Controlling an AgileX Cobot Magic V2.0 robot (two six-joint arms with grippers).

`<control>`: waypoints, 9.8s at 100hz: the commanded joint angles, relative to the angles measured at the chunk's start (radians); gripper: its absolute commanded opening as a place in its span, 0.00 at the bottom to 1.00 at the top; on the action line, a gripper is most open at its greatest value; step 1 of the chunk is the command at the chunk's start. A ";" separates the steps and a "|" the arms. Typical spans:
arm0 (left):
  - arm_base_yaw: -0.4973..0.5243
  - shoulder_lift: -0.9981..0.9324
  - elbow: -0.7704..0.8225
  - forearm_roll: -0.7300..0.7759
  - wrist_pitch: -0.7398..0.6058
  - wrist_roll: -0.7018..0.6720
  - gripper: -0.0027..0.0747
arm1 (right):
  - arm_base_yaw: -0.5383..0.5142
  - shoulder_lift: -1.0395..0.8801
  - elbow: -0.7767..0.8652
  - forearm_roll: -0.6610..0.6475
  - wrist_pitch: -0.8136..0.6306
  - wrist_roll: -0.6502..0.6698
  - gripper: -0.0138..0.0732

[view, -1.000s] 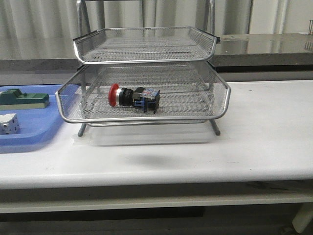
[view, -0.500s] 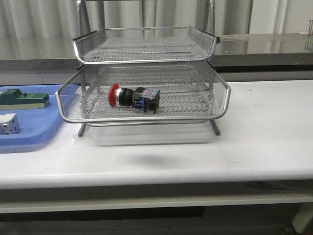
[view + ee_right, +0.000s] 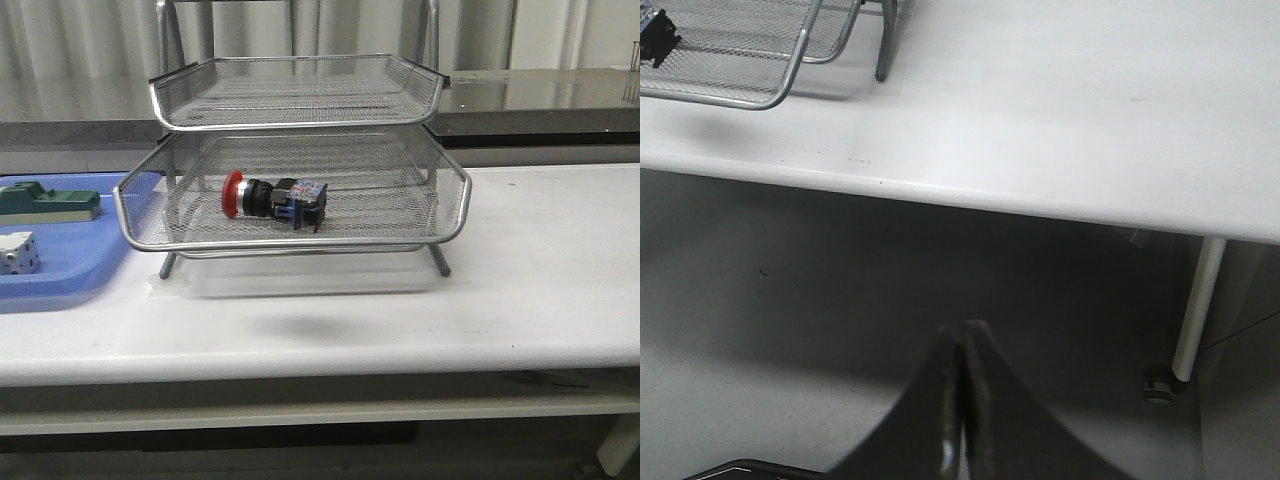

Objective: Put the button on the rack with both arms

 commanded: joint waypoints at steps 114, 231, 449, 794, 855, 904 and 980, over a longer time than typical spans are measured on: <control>0.000 0.005 -0.030 -0.009 -0.073 -0.011 0.01 | 0.105 0.809 -0.031 0.760 -0.437 -0.291 0.08; 0.000 0.005 -0.030 -0.009 -0.073 -0.011 0.01 | 0.372 1.297 -0.292 0.831 -0.768 -0.336 0.08; 0.000 0.005 -0.030 -0.009 -0.073 -0.011 0.01 | 0.211 0.725 -0.008 0.618 -0.793 -0.414 0.09; 0.000 0.005 -0.030 -0.009 -0.073 -0.011 0.01 | -0.015 -0.469 0.757 -0.062 -1.013 0.077 0.09; 0.000 0.005 -0.030 -0.009 -0.073 -0.011 0.01 | -0.015 -0.469 0.757 -0.062 -1.013 0.077 0.09; 0.000 -0.044 -0.006 0.405 0.126 -0.383 0.01 | -0.015 -0.469 0.757 -0.062 -1.013 0.077 0.09; 0.000 -0.415 0.356 0.435 -0.052 -0.416 0.01 | -0.015 -0.469 0.757 -0.062 -1.013 0.077 0.09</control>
